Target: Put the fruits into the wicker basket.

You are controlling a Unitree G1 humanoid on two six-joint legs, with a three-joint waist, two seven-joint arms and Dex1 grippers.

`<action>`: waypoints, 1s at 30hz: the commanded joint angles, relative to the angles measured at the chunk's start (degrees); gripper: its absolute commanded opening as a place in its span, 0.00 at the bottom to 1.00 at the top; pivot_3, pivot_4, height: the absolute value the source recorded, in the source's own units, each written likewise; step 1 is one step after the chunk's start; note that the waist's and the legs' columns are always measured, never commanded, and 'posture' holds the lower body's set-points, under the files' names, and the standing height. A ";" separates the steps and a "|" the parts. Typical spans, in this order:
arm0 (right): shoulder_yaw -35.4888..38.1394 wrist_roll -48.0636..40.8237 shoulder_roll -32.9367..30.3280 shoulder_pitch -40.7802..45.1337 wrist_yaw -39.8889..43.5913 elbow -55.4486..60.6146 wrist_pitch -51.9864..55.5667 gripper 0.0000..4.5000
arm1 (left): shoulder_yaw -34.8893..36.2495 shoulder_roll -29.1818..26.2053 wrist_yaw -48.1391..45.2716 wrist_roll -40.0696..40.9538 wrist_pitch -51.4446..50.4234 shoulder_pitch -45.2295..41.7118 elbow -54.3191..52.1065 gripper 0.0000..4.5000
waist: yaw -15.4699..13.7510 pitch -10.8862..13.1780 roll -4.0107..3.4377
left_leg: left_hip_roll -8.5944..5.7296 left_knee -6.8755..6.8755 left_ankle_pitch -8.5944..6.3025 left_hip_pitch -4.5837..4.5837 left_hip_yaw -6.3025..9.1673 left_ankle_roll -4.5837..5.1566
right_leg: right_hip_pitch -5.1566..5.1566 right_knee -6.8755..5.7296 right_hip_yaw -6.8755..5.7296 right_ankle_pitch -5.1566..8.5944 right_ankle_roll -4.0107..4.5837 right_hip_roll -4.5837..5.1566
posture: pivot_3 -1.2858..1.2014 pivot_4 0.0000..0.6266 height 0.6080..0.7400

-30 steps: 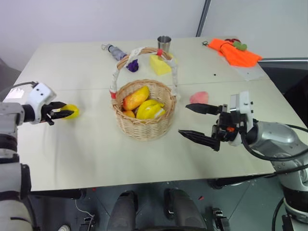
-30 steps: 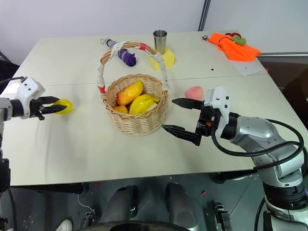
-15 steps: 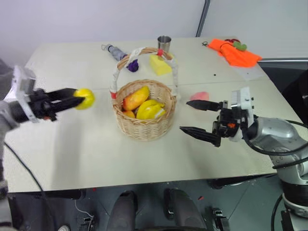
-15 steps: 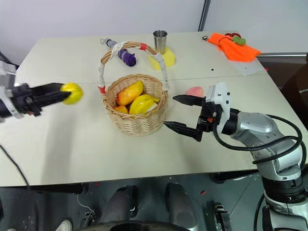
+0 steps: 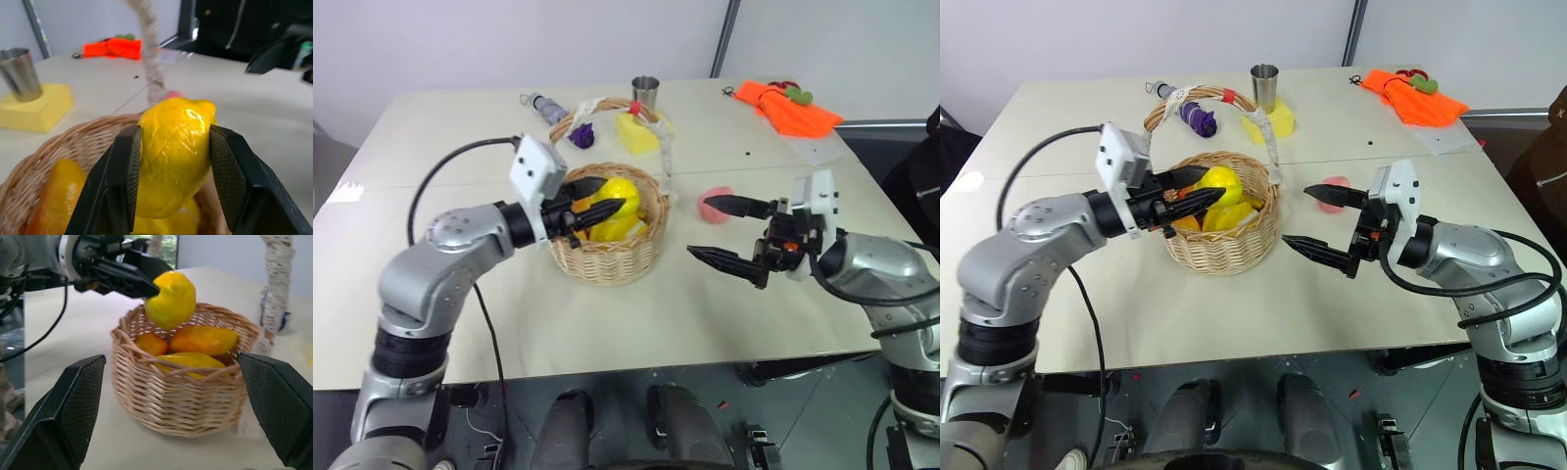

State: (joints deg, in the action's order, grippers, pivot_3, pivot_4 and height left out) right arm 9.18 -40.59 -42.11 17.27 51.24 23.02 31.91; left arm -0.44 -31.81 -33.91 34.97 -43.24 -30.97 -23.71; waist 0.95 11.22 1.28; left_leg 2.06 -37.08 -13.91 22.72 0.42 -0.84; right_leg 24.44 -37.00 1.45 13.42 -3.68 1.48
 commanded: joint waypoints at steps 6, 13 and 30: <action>-0.61 13.25 4.51 5.00 -14.35 -13.29 -3.16 1.00 | 3.04 0.96 -4.02 1.76 5.31 2.82 -2.97 0.98 | 0.19 -0.01 -0.04 | -0.01 -0.01 0.00 -0.01 -0.04 0.00 | 0.00 0.00 0.03 0.05 0.11 0.02 | 0.52 0.24 1.00; -1.14 19.20 10.19 10.96 -22.81 -25.10 -3.82 1.00 | 7.72 -4.14 -12.16 13.53 1.29 14.08 -9.07 0.98 | 0.14 0.01 -0.07 | 0.01 0.09 0.00 -0.05 -0.07 0.00 | 0.06 -0.05 0.09 0.07 0.10 0.00 | 0.52 0.24 1.00; -3.79 27.00 16.76 21.58 -24.61 -47.92 -9.53 0.94 | 5.69 -3.07 -8.17 13.41 3.23 18.74 -11.86 1.00 | 0.07 0.01 -0.08 | -0.02 0.06 0.00 -0.04 -0.08 0.00 | 0.04 -0.02 0.09 0.08 0.13 0.03 | 0.52 0.24 1.00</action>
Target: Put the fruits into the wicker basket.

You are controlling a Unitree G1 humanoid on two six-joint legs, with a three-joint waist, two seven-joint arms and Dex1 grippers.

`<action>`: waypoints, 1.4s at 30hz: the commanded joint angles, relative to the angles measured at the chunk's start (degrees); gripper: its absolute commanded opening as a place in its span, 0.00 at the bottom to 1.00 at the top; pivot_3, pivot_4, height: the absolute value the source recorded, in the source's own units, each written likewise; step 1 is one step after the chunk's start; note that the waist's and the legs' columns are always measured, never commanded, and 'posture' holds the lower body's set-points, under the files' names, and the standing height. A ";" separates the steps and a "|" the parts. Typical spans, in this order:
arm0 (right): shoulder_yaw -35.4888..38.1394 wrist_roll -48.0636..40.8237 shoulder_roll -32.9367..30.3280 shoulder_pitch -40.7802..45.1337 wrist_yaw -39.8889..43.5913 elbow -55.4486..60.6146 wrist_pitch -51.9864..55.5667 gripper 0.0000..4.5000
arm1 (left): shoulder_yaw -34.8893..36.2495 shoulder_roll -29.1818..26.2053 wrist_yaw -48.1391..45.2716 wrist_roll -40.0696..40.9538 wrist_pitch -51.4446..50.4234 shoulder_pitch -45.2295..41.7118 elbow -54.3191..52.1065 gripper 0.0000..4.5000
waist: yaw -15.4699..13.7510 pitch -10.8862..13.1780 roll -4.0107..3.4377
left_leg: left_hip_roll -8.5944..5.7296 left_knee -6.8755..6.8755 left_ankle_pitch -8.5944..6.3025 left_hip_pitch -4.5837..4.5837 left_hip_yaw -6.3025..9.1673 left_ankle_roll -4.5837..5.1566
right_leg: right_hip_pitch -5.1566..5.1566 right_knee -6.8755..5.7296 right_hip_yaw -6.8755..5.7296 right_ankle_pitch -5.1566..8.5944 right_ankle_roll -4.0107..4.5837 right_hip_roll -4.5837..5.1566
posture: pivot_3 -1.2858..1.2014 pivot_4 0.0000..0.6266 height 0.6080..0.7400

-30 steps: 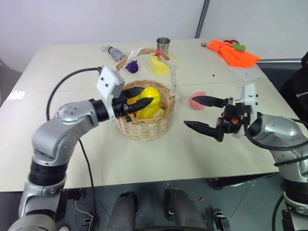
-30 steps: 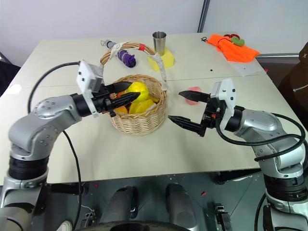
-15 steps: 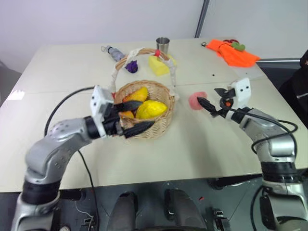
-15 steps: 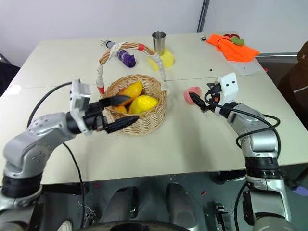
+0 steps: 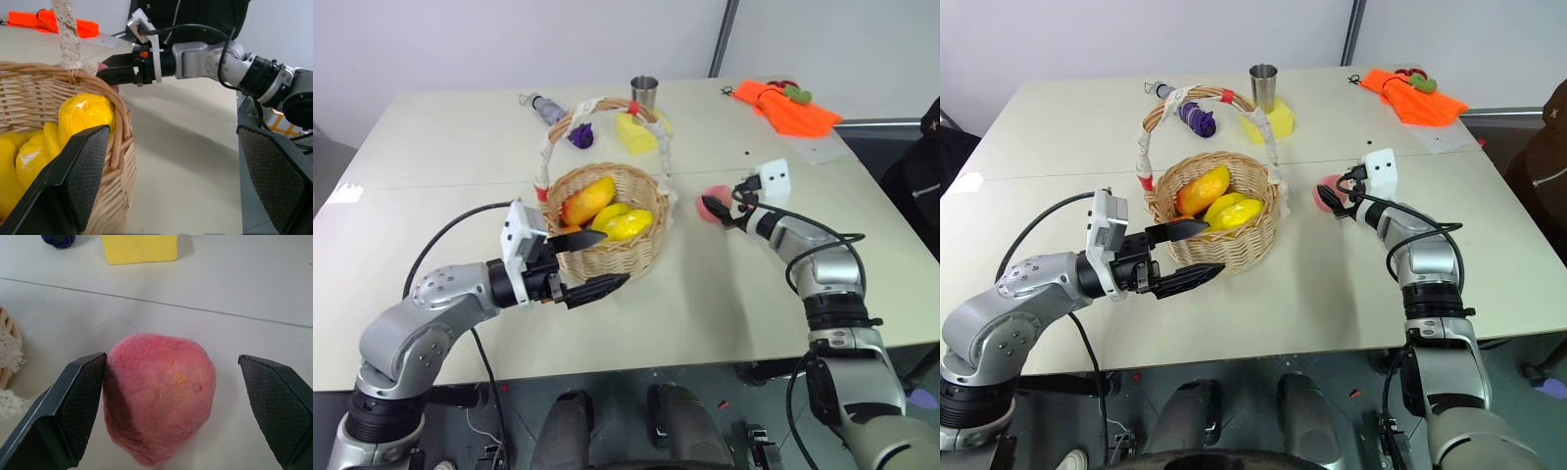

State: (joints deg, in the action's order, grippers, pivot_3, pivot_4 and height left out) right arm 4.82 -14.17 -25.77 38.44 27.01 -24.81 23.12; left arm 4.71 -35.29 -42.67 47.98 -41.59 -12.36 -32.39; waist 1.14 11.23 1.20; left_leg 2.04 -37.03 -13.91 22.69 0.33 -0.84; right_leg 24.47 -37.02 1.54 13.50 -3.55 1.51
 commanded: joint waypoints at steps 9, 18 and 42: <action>4.29 -4.08 -0.19 -3.53 0.60 11.62 4.89 0.50 | 1.75 0.20 0.88 -0.23 3.38 1.14 -1.92 1.00 | -0.16 0.00 0.00 | -0.01 0.00 0.00 0.03 0.00 0.00 | 0.00 0.02 0.00 0.01 -0.01 0.02 | 0.52 0.24 1.00; 8.97 -17.33 -10.39 -15.52 16.81 38.34 8.30 0.50 | 8.97 -1.70 -0.65 -0.18 6.74 4.30 1.96 1.00 | -0.15 0.03 -0.04 | 0.00 0.06 -0.01 0.02 0.00 0.02 | 0.02 0.04 0.00 0.10 -0.14 0.02 | 0.52 0.24 1.00; -9.68 -15.96 6.55 -2.32 4.26 49.76 15.99 1.00 | 13.69 0.02 -1.86 -1.98 14.53 10.88 5.27 1.00 | -0.36 0.02 0.00 | 0.01 0.05 -0.04 0.82 0.06 0.04 | 0.79 0.10 -0.09 0.06 0.21 0.09 | 0.52 0.24 1.00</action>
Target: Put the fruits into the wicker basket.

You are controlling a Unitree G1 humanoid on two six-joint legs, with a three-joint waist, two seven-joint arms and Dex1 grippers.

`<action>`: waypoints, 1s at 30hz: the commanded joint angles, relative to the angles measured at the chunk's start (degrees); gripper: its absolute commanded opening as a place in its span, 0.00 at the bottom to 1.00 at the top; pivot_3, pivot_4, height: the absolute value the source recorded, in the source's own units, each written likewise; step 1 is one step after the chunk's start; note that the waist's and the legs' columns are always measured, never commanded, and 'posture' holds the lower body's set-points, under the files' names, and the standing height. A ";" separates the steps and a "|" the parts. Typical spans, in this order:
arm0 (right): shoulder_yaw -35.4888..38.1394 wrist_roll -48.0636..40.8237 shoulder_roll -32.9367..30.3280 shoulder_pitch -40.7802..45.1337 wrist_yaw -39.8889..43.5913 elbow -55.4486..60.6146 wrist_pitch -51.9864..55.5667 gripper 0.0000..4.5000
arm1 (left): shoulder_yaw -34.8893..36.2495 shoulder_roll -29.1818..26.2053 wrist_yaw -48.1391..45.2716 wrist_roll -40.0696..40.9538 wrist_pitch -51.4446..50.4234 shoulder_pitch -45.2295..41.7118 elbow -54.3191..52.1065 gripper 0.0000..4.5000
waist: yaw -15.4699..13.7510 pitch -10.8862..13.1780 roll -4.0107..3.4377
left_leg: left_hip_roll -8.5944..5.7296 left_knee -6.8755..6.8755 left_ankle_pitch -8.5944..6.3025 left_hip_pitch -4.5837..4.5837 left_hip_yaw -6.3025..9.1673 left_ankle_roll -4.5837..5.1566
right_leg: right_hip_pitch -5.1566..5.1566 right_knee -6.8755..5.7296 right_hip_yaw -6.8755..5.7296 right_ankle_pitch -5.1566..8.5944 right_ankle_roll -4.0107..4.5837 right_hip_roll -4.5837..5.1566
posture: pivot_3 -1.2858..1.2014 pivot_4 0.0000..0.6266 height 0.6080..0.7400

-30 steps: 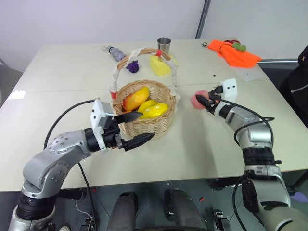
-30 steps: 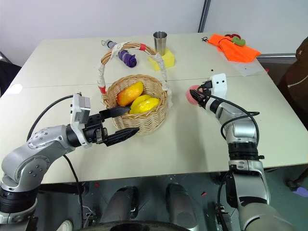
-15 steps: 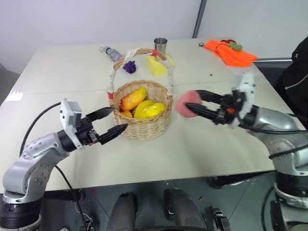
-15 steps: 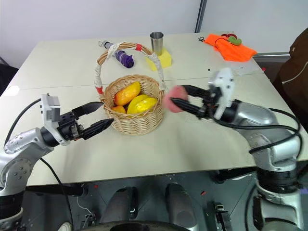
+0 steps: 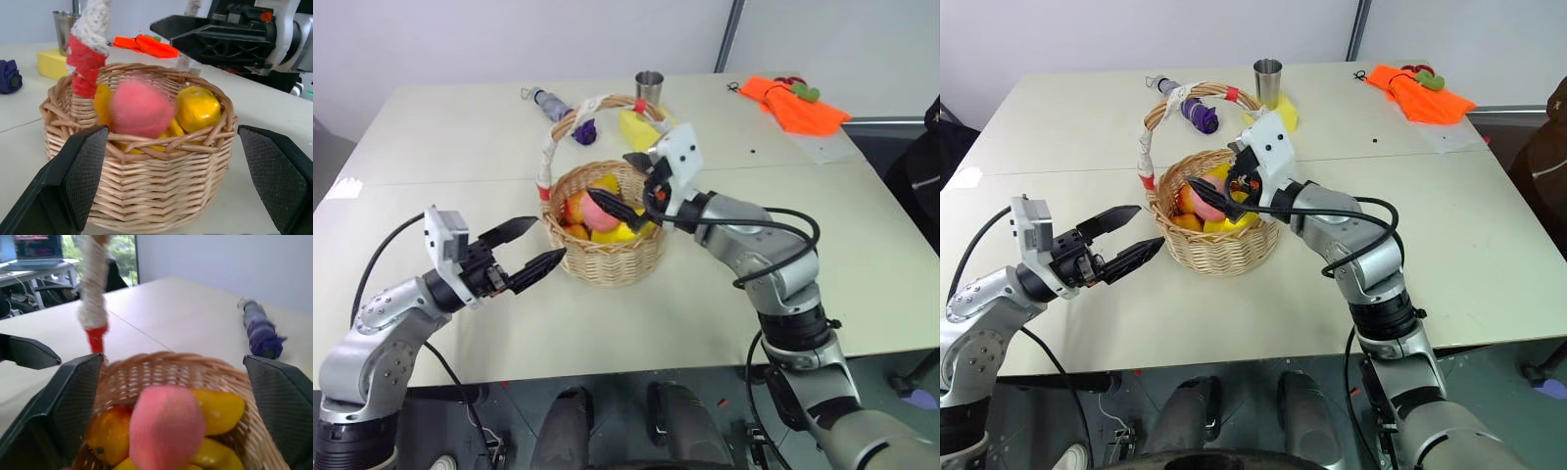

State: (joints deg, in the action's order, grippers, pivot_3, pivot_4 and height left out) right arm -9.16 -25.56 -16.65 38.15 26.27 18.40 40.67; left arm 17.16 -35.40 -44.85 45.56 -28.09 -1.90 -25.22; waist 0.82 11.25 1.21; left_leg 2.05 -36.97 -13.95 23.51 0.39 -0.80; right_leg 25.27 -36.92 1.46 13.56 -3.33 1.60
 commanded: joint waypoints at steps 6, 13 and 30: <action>12.71 -9.83 -9.52 -9.76 8.89 8.76 -0.28 1.00 | 1.05 0.81 0.20 0.39 1.72 0.42 -1.17 1.00 | 0.09 0.00 0.01 | 0.00 -0.06 0.00 -0.12 -0.01 0.00 | -0.14 0.00 0.01 0.01 0.01 -0.01 | 0.52 0.24 1.00; 10.65 -0.75 -5.26 -5.01 0.72 -4.48 -4.77 1.00 | 0.29 2.22 -0.84 1.08 2.52 -1.76 -0.01 1.00 | 0.53 0.00 0.01 | 0.09 -0.04 0.00 -0.20 -0.02 0.00 | -0.09 -0.12 0.03 -0.03 0.09 -0.18 | 0.52 0.24 1.00; 23.37 -0.84 -5.59 -4.36 -2.21 -10.65 -12.00 0.00 | -0.93 3.97 1.11 1.34 2.59 -0.58 -3.07 1.00 | -0.02 0.01 -0.01 | 0.03 -0.05 0.00 -0.10 -0.02 0.01 | -0.07 -0.10 0.03 0.00 0.00 -0.09 | 0.52 0.24 1.00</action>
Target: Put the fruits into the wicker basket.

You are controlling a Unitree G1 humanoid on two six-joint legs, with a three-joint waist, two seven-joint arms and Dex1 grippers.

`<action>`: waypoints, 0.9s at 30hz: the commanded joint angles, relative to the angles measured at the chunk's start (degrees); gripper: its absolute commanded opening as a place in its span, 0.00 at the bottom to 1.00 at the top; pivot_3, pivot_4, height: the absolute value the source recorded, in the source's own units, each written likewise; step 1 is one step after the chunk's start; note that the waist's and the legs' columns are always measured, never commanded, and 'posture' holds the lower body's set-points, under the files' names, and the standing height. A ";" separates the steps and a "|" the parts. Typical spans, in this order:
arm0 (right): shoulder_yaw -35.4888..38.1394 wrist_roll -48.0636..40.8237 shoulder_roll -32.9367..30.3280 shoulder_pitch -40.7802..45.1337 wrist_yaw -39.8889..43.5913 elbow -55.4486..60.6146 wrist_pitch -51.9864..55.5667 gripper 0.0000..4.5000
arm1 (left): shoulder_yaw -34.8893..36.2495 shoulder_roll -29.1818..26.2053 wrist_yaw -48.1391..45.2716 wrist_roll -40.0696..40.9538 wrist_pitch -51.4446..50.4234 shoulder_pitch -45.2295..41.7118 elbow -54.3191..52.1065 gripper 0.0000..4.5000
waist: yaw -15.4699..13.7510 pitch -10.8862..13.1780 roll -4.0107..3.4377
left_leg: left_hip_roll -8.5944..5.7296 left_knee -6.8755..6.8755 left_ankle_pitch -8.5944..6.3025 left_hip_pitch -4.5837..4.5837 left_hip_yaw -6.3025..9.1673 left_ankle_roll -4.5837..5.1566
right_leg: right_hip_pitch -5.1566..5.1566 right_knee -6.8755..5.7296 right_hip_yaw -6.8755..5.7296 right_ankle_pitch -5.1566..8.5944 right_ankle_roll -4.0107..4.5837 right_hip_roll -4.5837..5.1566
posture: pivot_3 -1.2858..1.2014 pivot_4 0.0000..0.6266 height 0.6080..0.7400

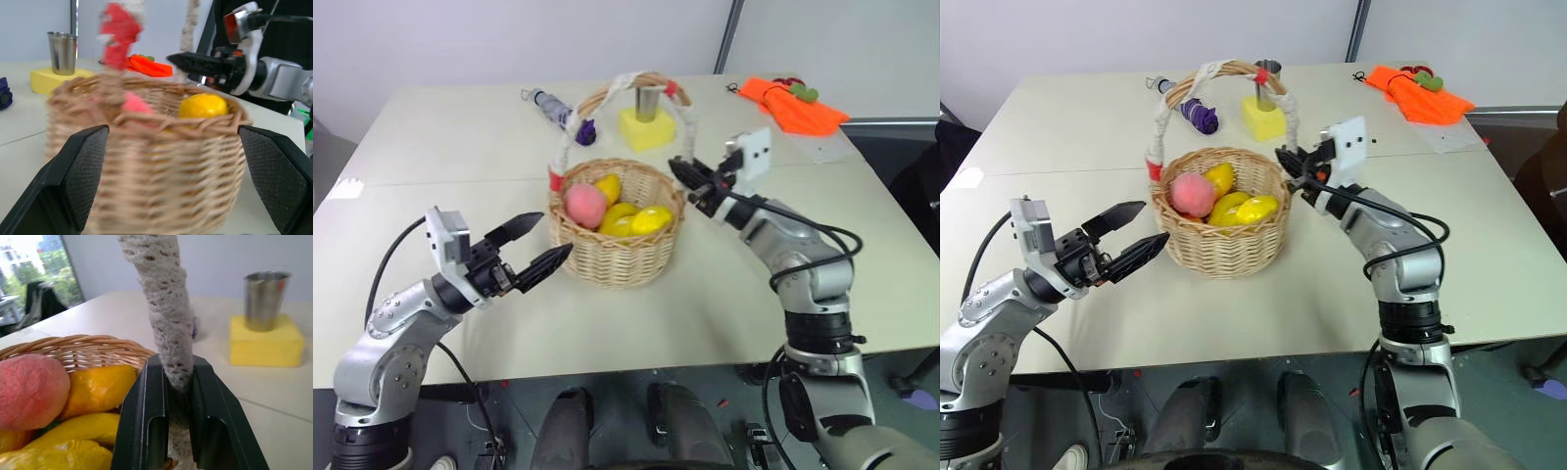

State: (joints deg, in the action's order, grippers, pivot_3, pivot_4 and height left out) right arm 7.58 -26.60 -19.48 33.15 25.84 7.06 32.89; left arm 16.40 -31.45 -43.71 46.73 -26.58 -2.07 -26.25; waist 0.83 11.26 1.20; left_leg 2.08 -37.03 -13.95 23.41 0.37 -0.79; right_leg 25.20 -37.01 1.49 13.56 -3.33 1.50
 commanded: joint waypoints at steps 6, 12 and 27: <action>13.97 8.73 -10.35 2.25 -12.21 -11.55 -10.52 0.00 | -2.73 0.57 -0.79 -0.82 1.52 -2.22 -0.49 1.00 | 0.00 0.00 0.01 | -0.05 -0.01 0.00 -0.01 -0.02 0.00 | -0.01 0.01 0.02 0.01 0.01 0.01 | 0.52 0.24 1.00; 16.68 10.36 -12.25 5.85 -16.11 -22.41 -15.28 0.25 | -5.12 1.56 -1.04 -1.81 2.03 -4.43 0.65 1.00 | 1.16 0.01 -0.05 | -0.02 0.06 0.00 -0.08 -0.04 0.01 | -0.01 -0.04 0.12 -0.01 0.00 -0.08 | 0.52 0.24 1.00; 23.32 -1.13 -14.69 -15.31 -0.15 -2.53 -17.00 1.00 | 1.05 -0.79 0.45 -4.44 2.77 0.08 6.61 1.00 | 1.09 -0.01 -0.08 | -0.03 0.04 0.00 -0.08 -0.02 0.02 | -0.05 -0.05 0.11 -0.04 -0.21 -0.05 | 0.52 0.24 1.00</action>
State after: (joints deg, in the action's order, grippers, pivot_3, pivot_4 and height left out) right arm 27.98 -24.56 -32.79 18.51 22.81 -0.09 17.57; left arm 14.80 -31.70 -43.69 43.12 -25.37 -2.57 -20.54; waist 1.92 11.24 1.12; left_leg 2.05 -36.98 -13.95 23.32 0.35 -0.77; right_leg 25.15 -37.06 1.60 13.58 -3.47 1.45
